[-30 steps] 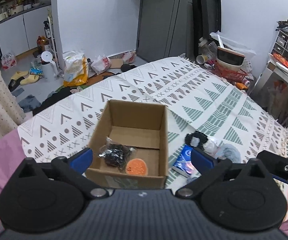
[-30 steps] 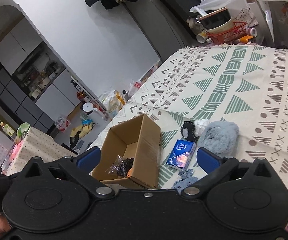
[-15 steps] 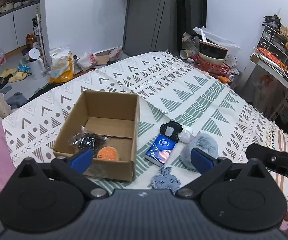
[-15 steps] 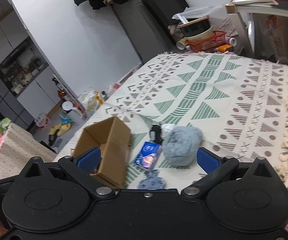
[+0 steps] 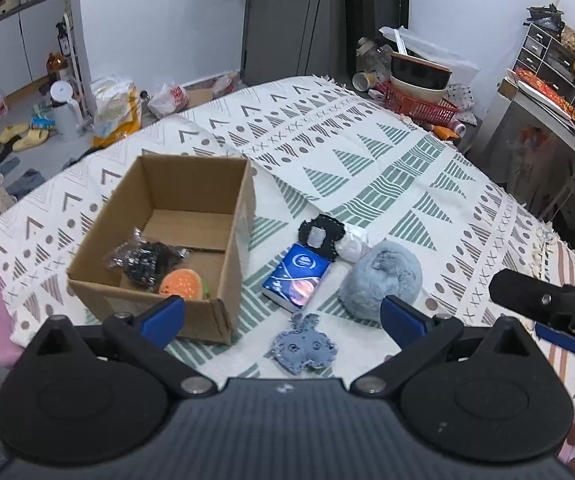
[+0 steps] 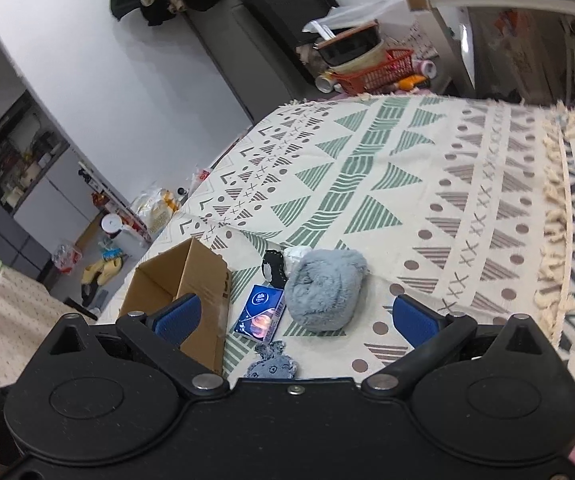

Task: Organize soft objects
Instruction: 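Close both tools on the grey fluffy ball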

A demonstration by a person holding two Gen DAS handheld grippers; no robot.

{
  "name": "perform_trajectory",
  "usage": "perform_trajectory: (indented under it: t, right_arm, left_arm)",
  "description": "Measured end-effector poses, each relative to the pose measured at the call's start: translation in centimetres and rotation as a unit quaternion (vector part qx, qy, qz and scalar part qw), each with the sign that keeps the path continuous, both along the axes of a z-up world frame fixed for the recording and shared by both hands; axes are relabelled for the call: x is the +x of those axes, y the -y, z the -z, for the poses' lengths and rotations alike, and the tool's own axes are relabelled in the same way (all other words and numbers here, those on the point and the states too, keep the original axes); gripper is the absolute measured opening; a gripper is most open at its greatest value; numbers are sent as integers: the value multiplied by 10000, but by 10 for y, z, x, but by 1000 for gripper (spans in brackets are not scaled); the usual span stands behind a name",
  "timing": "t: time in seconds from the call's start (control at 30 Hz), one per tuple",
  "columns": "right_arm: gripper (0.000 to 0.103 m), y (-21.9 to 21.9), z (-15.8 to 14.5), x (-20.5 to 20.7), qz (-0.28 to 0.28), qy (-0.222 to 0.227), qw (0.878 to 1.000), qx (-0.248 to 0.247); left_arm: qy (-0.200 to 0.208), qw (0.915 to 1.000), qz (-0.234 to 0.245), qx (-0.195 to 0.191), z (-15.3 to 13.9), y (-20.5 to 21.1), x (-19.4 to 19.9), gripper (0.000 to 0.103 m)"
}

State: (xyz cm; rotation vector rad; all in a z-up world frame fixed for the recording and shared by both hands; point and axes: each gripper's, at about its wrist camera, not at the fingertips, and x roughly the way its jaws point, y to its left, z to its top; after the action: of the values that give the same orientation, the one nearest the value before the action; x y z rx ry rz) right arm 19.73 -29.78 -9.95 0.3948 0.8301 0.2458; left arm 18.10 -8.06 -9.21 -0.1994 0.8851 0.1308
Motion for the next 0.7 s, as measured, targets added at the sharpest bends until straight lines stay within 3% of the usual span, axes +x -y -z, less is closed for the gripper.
perform_trajectory:
  t: [0.3,0.37,0.47,0.63,0.7]
  right_arm:
    - [103,16,27,16,466,-447,9961,597]
    - [99,20,33,20,553,-530,9942,749]
    - [86,23,45,28,647,-716,9906,973]
    - [72,30,63,41,876,-1000,9824,1310]
    - [68,32,69,46,921,-1067,9792,1463]
  left_arm:
    - [96,9996,71,-252,5,2,24,102]
    - [129,9991,144,-387,8,1,29,100]
    - [90,9983,279,-496,15,6,40,99]
    - [-69,9968,427,-679,29,11,58,82]
    - [-177,9955,487,-797,35,13,67,70]
